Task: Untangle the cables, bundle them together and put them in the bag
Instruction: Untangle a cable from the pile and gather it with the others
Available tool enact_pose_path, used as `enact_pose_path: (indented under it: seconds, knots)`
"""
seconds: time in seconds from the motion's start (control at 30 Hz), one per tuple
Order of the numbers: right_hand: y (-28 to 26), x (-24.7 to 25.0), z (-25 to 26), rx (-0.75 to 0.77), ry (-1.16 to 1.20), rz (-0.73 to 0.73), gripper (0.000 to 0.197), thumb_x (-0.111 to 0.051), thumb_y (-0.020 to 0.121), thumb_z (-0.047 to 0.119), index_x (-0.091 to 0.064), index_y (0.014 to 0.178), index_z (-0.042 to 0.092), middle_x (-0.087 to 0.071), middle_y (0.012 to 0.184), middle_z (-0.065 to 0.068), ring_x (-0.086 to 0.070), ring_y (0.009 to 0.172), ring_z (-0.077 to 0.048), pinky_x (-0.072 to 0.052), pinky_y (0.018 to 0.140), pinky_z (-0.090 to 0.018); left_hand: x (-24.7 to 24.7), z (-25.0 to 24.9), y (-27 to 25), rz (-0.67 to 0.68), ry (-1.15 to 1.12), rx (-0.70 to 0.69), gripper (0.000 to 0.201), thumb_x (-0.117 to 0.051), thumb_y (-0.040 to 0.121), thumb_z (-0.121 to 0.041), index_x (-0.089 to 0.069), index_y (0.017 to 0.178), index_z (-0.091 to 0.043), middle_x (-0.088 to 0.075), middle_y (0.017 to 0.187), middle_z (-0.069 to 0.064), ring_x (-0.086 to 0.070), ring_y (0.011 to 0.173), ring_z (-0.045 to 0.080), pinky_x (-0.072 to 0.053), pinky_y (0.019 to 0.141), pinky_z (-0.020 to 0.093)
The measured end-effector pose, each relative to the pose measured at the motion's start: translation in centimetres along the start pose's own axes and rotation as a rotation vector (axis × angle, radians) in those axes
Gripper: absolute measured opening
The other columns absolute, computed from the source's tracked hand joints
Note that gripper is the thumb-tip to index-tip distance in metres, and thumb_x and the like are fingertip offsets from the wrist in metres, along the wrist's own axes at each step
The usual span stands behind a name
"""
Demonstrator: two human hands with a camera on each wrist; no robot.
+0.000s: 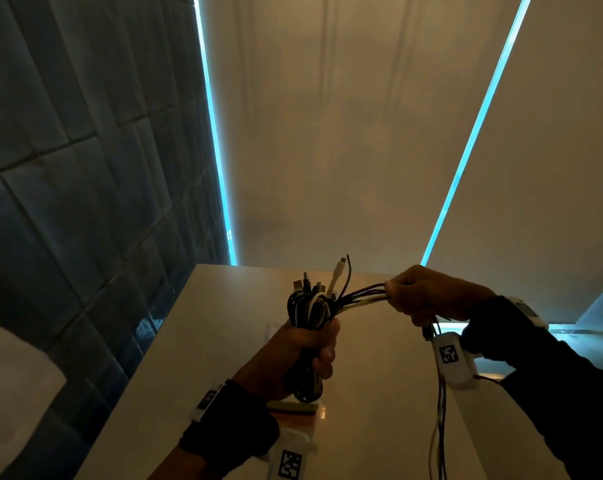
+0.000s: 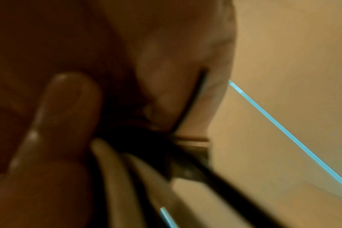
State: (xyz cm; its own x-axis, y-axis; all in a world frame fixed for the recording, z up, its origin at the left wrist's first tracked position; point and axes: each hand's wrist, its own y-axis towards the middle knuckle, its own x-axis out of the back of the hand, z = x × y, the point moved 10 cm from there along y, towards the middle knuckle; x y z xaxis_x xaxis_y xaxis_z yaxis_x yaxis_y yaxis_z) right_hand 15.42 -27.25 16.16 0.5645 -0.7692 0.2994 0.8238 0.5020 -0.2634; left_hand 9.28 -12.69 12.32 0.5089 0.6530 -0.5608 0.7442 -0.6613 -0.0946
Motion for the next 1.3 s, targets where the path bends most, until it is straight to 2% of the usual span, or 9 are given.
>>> enact_pose_path:
  seconds: [0.13, 0.3, 0.4, 0.7, 0.83, 0.93, 1.07, 1.13, 1.3]
  knots:
    - [-0.1, -0.1, -2.2, 0.06, 0.26, 0.022, 0.049, -0.064, 0.084, 0.048, -0.049, 0.06, 0.008, -0.037, 0.048, 0.001, -0.036, 0.039, -0.013, -0.051, 0.06, -0.034, 0.5, 0.0, 0.0, -0.003, 0.028, -0.028, 0.031, -0.086, 0.061, -0.038, -0.061, 0.062, -0.021, -0.036, 0.049, -0.005, -0.034, 0.039, 0.006, -0.031, 0.043, 0.02]
    - [0.4, 1.1, -3.3, -0.009, 0.329, -0.196, 0.04, -0.061, 0.085, 0.043, -0.057, 0.067, 0.008, -0.026, 0.051, 0.001, -0.022, 0.039, -0.009, -0.022, 0.038, -0.019, 0.8, 0.9, 0.2, -0.039, 0.116, 0.021, 0.037, -0.09, 0.052, -0.042, -0.059, 0.061, -0.022, -0.035, 0.05, -0.005, -0.032, 0.039, 0.006, -0.032, 0.041, 0.02]
    - [0.6, 1.8, -0.7, 0.048, 0.291, -0.372, 0.037, -0.057, 0.091, 0.036, -0.063, 0.075, 0.003, -0.027, 0.052, 0.001, -0.023, 0.041, -0.01, -0.022, 0.037, -0.02, 0.7, 1.8, 0.6, -0.052, 0.172, 0.067, 0.044, -0.091, 0.049, -0.045, -0.057, 0.066, -0.022, -0.038, 0.052, -0.006, -0.034, 0.041, 0.006, -0.035, 0.042, 0.02]
    - [-0.8, -4.5, 10.6, 0.37, -0.466, -0.611, 0.032, -0.052, 0.096, 0.033, -0.07, 0.081, 0.011, -0.058, 0.058, 0.012, -0.056, 0.049, -0.007, -0.038, 0.044, -0.013, 1.7, 3.1, 1.6, -0.149, 0.007, 0.101, 0.066, -0.083, 0.039, -0.068, -0.051, 0.068, -0.018, -0.039, 0.05, -0.007, -0.039, 0.042, 0.007, -0.04, 0.047, 0.022]
    - [-1.4, -7.3, 11.2, 0.524, -0.599, -0.617, 0.036, -0.052, 0.097, 0.031, -0.062, 0.072, 0.008, -0.054, 0.054, -0.002, -0.051, 0.052, -0.02, -0.034, 0.049, -0.023, 2.4, 2.4, 1.5, -0.172, -0.138, 0.049, 0.084, -0.075, 0.029, -0.079, -0.049, 0.076, -0.014, -0.037, 0.052, -0.006, -0.037, 0.042, 0.007, -0.036, 0.046, 0.021]
    - [-1.2, -9.3, 10.8, 0.591, -0.656, -0.545, 0.033, -0.049, 0.099, 0.03, -0.055, 0.07, 0.015, -0.051, 0.054, 0.006, -0.05, 0.047, -0.012, -0.034, 0.047, -0.017, 3.2, 1.2, 1.5, -0.21, -0.223, -0.054, 0.085, -0.07, 0.035, -0.083, -0.061, 0.086, -0.015, -0.037, 0.062, 0.0, -0.038, 0.049, 0.011, -0.038, 0.049, 0.023]
    - [-0.5, -11.6, 9.1, 0.557, -0.787, -0.453, 0.025, -0.049, 0.098, 0.029, -0.057, 0.079, 0.016, -0.057, 0.063, 0.006, -0.056, 0.052, -0.009, -0.05, 0.051, -0.028, 2.3, -0.2, 1.2, -0.18, -0.334, -0.11, 0.062, -0.076, 0.054, -0.067, -0.073, 0.083, -0.013, -0.062, 0.078, 0.008, -0.061, 0.07, 0.02, -0.05, 0.062, 0.029]
    - [-0.4, -12.7, 8.7, 0.564, -0.917, -0.442, 0.015, -0.055, 0.095, 0.021, -0.059, 0.082, 0.014, -0.058, 0.066, 0.0, -0.056, 0.053, -0.014, -0.05, 0.051, -0.032, 1.7, 0.1, 1.0, -0.172, -0.367, -0.059, 0.048, -0.069, 0.069, -0.058, -0.073, 0.073, -0.01, -0.066, 0.068, 0.006, -0.066, 0.06, 0.018, -0.052, 0.056, 0.026]
    - [0.7, -15.2, 6.6, 0.456, -1.124, -0.352, 0.01, -0.053, 0.092, 0.009, -0.06, 0.098, 0.004, -0.063, 0.084, -0.009, -0.059, 0.061, -0.023, -0.042, 0.054, -0.03, 3.7, 1.5, 1.6, -0.323, -0.332, 0.03, 0.035, -0.055, 0.083, -0.023, -0.041, 0.053, -0.015, -0.037, 0.042, -0.005, -0.035, 0.032, 0.011, -0.03, 0.039, 0.016]
